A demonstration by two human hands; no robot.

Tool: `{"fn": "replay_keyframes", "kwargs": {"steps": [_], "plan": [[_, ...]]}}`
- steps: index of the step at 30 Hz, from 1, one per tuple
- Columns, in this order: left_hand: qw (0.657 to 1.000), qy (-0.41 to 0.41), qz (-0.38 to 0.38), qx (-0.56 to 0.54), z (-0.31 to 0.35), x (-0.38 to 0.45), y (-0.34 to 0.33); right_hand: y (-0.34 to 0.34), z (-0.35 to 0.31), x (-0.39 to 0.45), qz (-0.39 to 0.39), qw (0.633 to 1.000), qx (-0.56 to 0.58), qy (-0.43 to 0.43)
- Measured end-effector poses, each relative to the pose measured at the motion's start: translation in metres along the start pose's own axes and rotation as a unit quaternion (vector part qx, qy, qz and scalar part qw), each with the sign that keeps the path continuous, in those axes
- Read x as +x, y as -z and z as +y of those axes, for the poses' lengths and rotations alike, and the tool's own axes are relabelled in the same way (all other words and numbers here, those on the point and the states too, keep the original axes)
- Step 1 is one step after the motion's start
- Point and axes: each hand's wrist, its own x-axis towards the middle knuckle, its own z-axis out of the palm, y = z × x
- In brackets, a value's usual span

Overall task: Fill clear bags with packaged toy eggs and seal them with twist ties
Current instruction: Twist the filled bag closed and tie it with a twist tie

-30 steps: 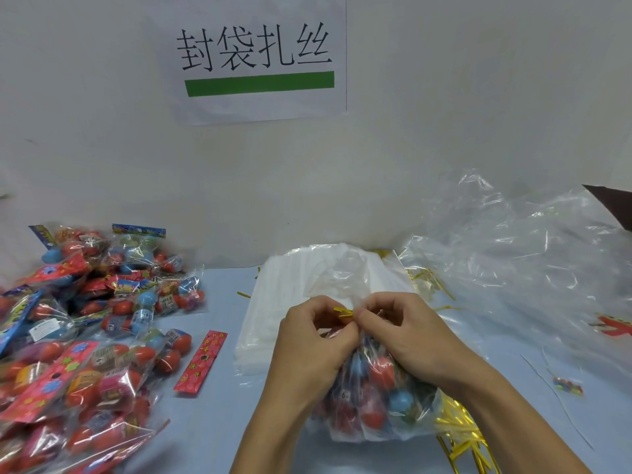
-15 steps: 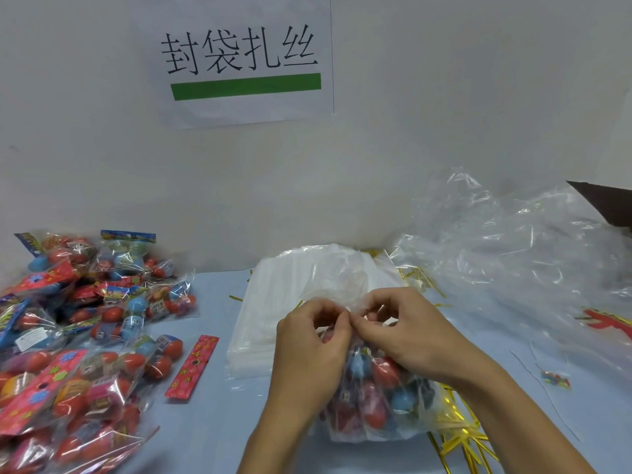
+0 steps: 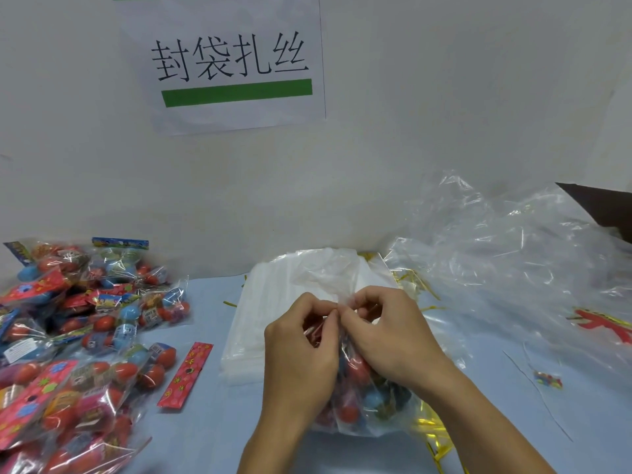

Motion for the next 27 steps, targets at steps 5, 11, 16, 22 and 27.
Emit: {"fn": "replay_keyframes", "kwargs": {"steps": [5, 11, 16, 22, 27], "plan": [[0.996, 0.042, 0.01, -0.078, 0.005, 0.001, 0.002, -0.001, 0.001, -0.001, 0.005, 1.0, 0.022, 0.005], [0.991, 0.099, 0.021, -0.087, 0.005, 0.003, 0.001, -0.001, 0.001, -0.001, -0.003, 0.999, 0.022, 0.046], [0.985, 0.127, 0.027, -0.112, 0.004, 0.005, 0.003, -0.001, 0.0, -0.002, 0.01, 0.997, 0.011, 0.07], [0.983, 0.141, -0.033, -0.115, 0.0, 0.007, 0.01, 0.0, -0.002, -0.003, 0.004, 0.998, 0.009, 0.067], [0.982, 0.148, -0.065, -0.093, 0.0, 0.009, 0.016, 0.002, -0.005, -0.004, -0.013, 0.999, 0.044, 0.022]]}}
